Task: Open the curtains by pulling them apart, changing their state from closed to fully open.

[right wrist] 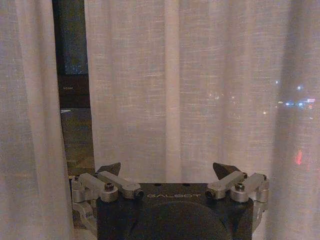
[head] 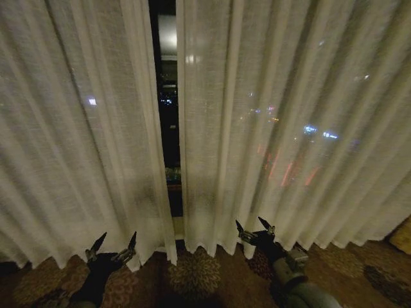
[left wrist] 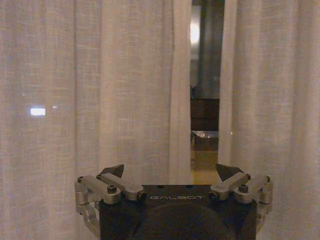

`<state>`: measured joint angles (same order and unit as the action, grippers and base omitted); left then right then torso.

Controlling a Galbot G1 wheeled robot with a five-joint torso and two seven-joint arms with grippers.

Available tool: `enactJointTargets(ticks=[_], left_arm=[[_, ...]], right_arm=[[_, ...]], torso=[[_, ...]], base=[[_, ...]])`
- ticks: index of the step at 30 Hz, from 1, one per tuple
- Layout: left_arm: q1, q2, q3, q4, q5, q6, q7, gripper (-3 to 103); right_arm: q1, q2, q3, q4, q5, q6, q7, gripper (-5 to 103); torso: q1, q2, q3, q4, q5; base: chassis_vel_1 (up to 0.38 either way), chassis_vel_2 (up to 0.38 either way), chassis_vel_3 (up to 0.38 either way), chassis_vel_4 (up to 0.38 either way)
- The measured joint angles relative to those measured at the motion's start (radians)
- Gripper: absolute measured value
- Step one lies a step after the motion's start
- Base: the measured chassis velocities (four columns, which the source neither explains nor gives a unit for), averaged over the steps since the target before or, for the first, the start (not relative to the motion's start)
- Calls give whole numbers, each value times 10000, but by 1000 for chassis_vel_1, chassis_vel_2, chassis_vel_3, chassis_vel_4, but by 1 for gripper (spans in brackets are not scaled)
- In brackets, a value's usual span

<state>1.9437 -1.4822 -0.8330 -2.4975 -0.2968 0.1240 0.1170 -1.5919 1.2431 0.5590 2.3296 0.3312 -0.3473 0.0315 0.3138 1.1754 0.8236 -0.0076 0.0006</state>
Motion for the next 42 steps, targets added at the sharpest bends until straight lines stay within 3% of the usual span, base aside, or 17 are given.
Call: enactJointTargets(ticks=[28, 34, 42], left_arm=[[-33, -86, -37, 54, 7, -28, -13, 100], [-67, -92, -40, 21, 11, 1, -37, 100], [-110, -172, 0, 7, 156, 46, -79, 100]], right_arm=[[-26, 55, -112, -56, -47, 30, -8, 100], [-115, 43, -219, -114, -452, 561, -282, 100], [-152, -3, -675, -28, 316, 291, -108, 100]], torso=[[0, 0, 0, -1, -1], [0, 0, 0, 0, -1], [3, -2, 1, -3, -3]], base=[[-26, 235, 22, -243], [-4, 216, 19, -242], [-30, 73, 28, -97]])
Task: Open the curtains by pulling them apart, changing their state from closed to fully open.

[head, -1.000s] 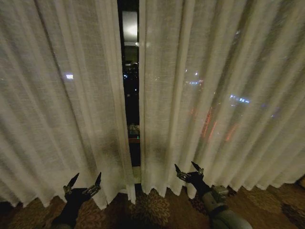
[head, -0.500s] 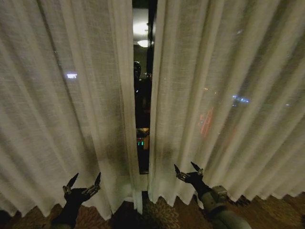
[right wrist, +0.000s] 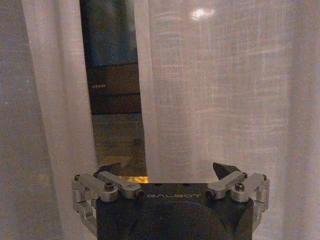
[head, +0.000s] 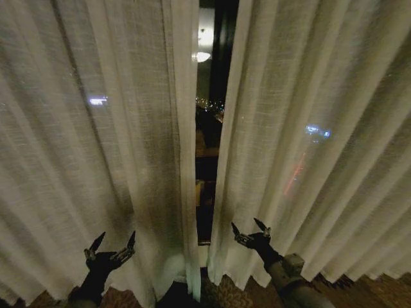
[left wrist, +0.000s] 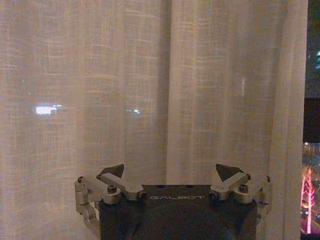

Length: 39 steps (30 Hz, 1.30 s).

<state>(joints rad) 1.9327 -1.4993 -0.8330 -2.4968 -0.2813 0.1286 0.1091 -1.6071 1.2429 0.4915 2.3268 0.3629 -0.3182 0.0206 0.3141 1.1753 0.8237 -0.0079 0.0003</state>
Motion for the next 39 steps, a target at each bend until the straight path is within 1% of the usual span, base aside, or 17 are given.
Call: enactJointTargets(ticks=[3, 7, 10, 12, 14, 17, 19, 22, 23, 24, 25, 26, 27, 28, 30, 33, 39], left_arm=[[-48, -68, 32, 30, 304, -10, 1, 100], [-213, -144, -62, 29, 403, -9, 1, 100], [-363, -205, -129, -24, 460, 104, -18, 100], [-382, -240, -116, -27, 492, 130, -45, 100], [-386, -505, -33, -30, 731, 158, -158, 100], [-384, -678, -31, -30, 881, 124, -161, 100], [-347, -887, -61, -34, 1052, -26, -151, 100], [-242, -933, -81, -34, 1099, -215, -117, 100], [-134, -943, -107, -32, 1126, -409, -32, 100], [-134, -943, -107, -32, 1126, -409, -32, 100], [26, -946, -113, 13, 1155, -712, 38, 100], [453, -946, 16, 243, 1242, -1415, 64, 100], [551, -944, 54, 346, 1280, -1612, 73, 100], [551, -944, 54, 346, 1280, -1612, 73, 100], [662, -941, 75, 508, 1319, -1869, 89, 100], [735, -934, 55, 664, 1326, -2068, 139, 100], [658, -896, 70, 800, 1309, -2105, 205, 100]], right_arm=[[519, -136, -482, -308, 308, -93, 413, 100], [1133, -250, -950, -741, 522, -110, 603, 100], [1645, -237, -1355, -1152, 1003, -127, 647, 100], [1726, -215, -1429, -1246, 1125, -128, 648, 100], [2106, -46, -1678, -1722, 1541, -133, 648, 100], [2351, 48, -1793, -1963, 1719, -135, 647, 100], [2710, 115, -1955, -2212, 1786, -137, 668, 100], [2965, 133, -2098, -2344, 1786, -144, 782, 100], [3163, 150, -2209, -2448, 1773, -152, 925, 100], [3163, 150, -2209, -2448, 1773, -152, 925, 100], [3399, 166, -2337, -2547, 1704, -162, 1128, 100], [3570, 134, -2413, -2479, 1594, -348, 1642, 100], [3515, 85, -2387, -2339, 1603, -430, 1812, 100], [3515, 85, -2387, -2339, 1603, -430, 1812, 100], [3265, -8, -2274, -2015, 1629, -493, 2053, 100], [2764, -65, -2041, -1557, 1680, -500, 2372, 100], [2661, 3, -1750, -1523, 1707, -426, 2676, 100]], torso=[[-6, 3, -3, 3, 5], [-8, 5, -3, 3, 2], [-5, 2, -1, 3, 0], [-4, 2, -1, 3, 0], [-3, 1, 0, 2, 1], [-3, 2, 0, 3, 1], [-4, 2, -1, 2, 2], [-4, 2, -1, 2, 2], [-4, 2, -1, 2, 2], [-4, 2, -1, 2, 2], [-3, 1, -1, 3, 2], [-4, 2, 0, 3, 2], [-4, 2, -1, 4, 2], [-4, 2, -1, 4, 2], [-4, 2, -1, 2, 1], [-4, 2, -2, 1, 2], [-4, 2, -2, 1, 1]], base=[[0, 0, 0, 0], [0, 0, 0, 0], [0, 0, 0, 0], [0, 0, 0, 0], [0, 0, 0, 0], [0, 0, 0, 0], [0, 0, 0, 0], [0, 0, 0, 0], [0, 0, 0, 0], [0, 0, 0, 0], [0, 0, 0, 0], [0, 0, 0, 0], [0, 0, 0, 0], [0, 0, 0, 0], [0, 0, 0, 0], [0, 0, 0, 0], [0, 0, 0, 0]])
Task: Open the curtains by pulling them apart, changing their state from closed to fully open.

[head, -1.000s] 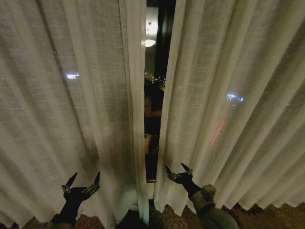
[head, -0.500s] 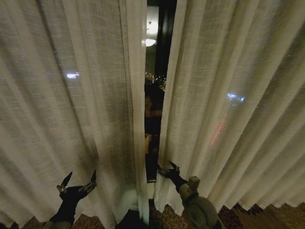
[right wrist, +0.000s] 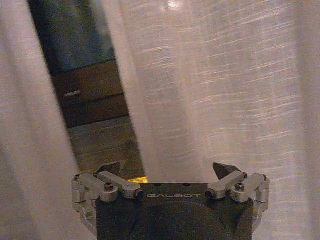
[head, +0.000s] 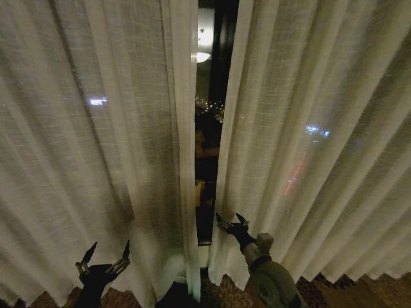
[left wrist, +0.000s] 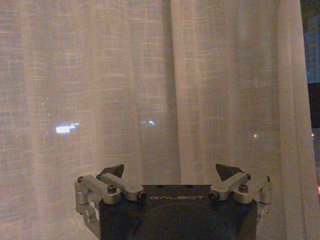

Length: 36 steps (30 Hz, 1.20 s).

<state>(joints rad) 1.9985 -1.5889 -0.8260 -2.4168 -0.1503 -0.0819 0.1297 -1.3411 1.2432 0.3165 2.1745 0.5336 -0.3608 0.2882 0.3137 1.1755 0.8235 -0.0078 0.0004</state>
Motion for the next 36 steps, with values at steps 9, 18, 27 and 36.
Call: enactJointTargets(ticks=[9, 18, 27, 36], left_arm=[[-195, 68, 165, -58, 21, 371, 134, 100], [-172, 5, 237, -166, 249, 513, 283, 100], [-78, -16, 194, -206, 301, 507, 294, 100], [-115, -19, 170, -279, 305, 507, 294, 100]], right_arm=[[984, 138, 99, -1160, 100, 186, -103, 100], [1960, 420, -285, -2286, 134, 560, -235, 100], [2657, 498, -293, -3099, 74, 878, -193, 79], [2989, 437, -332, -3247, 93, 897, -190, 46]], torso=[[1, -1, 1, 2, 0], [1, 0, 1, 2, 1], [1, -1, 1, 1, 0], [0, -1, 1, 2, 0]], base=[[0, 0, 0, 0], [0, 0, 0, 0], [0, 0, 0, 0], [0, 0, 0, 0]])
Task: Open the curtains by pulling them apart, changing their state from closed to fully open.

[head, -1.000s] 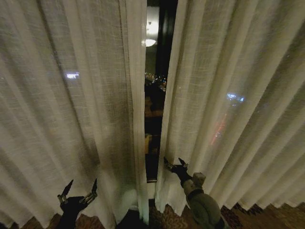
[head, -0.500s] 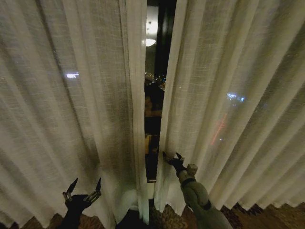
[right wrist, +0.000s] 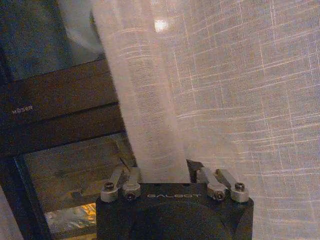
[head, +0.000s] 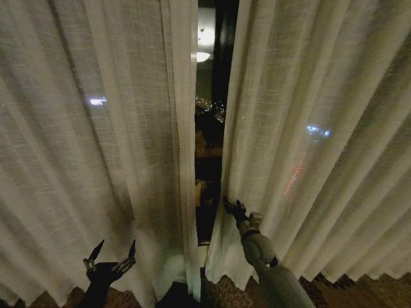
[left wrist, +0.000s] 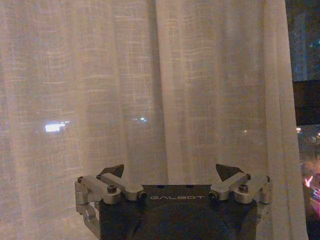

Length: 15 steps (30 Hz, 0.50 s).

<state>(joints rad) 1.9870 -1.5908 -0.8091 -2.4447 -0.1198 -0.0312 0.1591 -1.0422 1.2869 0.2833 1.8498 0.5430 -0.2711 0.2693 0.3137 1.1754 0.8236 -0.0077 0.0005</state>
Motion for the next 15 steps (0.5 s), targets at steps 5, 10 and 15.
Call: enactJointTargets(ticks=[5, 10, 15], left_arm=[[-36, 0, 26, -17, 52, 69, 0, 100], [-54, 24, -46, -121, 55, 215, 0, 100], [-56, 27, -157, -164, -71, 235, 17, 100]], right_arm=[[-59, -55, -63, 198, 5, 0, -18, 25], [-396, -104, -185, 496, -245, 7, -96, 3], [-671, -106, -254, 686, -548, 42, -232, 1]], torso=[[0, 0, 0, 0, 0], [0, 1, 0, 0, 0], [0, 0, -1, 0, 0]], base=[[0, 0, 0, 0], [0, 0, 0, 0], [0, 0, 0, 0]])
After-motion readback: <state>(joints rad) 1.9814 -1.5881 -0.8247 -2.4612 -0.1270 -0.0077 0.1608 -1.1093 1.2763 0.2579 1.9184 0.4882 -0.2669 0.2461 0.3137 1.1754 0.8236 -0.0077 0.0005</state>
